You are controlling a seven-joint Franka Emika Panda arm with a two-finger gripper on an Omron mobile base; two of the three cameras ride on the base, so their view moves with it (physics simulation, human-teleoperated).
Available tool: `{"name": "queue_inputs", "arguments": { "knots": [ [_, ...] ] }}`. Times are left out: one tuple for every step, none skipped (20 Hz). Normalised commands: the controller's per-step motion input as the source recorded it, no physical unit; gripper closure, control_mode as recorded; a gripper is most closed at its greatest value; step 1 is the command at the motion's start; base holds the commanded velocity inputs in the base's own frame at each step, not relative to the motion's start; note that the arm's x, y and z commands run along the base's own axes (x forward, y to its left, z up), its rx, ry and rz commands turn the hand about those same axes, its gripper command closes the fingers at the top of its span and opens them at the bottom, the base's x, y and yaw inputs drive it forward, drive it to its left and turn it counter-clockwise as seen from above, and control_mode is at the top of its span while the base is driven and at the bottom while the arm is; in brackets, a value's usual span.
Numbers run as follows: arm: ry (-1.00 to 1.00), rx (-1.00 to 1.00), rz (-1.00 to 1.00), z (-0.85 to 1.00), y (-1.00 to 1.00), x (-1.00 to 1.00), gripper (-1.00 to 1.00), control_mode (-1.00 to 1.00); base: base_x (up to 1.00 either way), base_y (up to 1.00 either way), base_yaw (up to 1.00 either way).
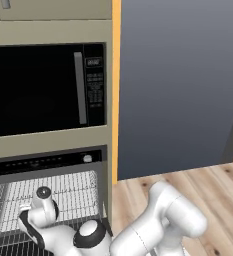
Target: Take the fish from the oven and place it on the plate on the counter.
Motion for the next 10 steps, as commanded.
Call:
{"name": "queue_inputs", "arguments": {
  "knots": [
    [-0.04, 0.00, -0.01, -0.10, 0.00, 0.11, -1.00, -1.00, 0.00, 0.00, 0.00],
    [-0.04, 0.00, -0.01, -0.19, 0.00, 0.10, -1.00, -1.00, 0.00, 0.00, 0.00],
    [-0.04, 0.00, -0.01, -0.27, 0.00, 0.05, -1.00, -1.00, 0.00, 0.00, 0.00],
    [-0.04, 0.00, -0.01, -0.35, 0.00, 0.00, -1.00, -1.00, 0.00, 0.00, 0.00],
    [-0.01, 0.00, -0.01, -0.49, 0.00, 0.00, -1.00, -1.00, 0.00, 0.00, 0.00],
    [0.00, 0.00, -0.01, -0.61, 0.00, 0.00, -1.00, -1.00, 0.00, 0.00, 0.00],
    [0.00, 0.00, -0.01, -0.64, 0.00, 0.00, -1.00, -1.00, 0.00, 0.00, 0.00],
    [0.00, 0.00, -0.01, -0.65, 0.00, 0.00, -1.00, -1.00, 0.00, 0.00, 0.00],
    [0.00, 0.00, -0.01, -0.63, 0.00, 0.00, -1.00, -1.00, 0.00, 0.00, 0.00],
    [0.00, 0.00, -0.01, -0.61, 0.00, 0.00, -1.00, -1.00, 0.00, 0.00, 0.00]
  ]
}}
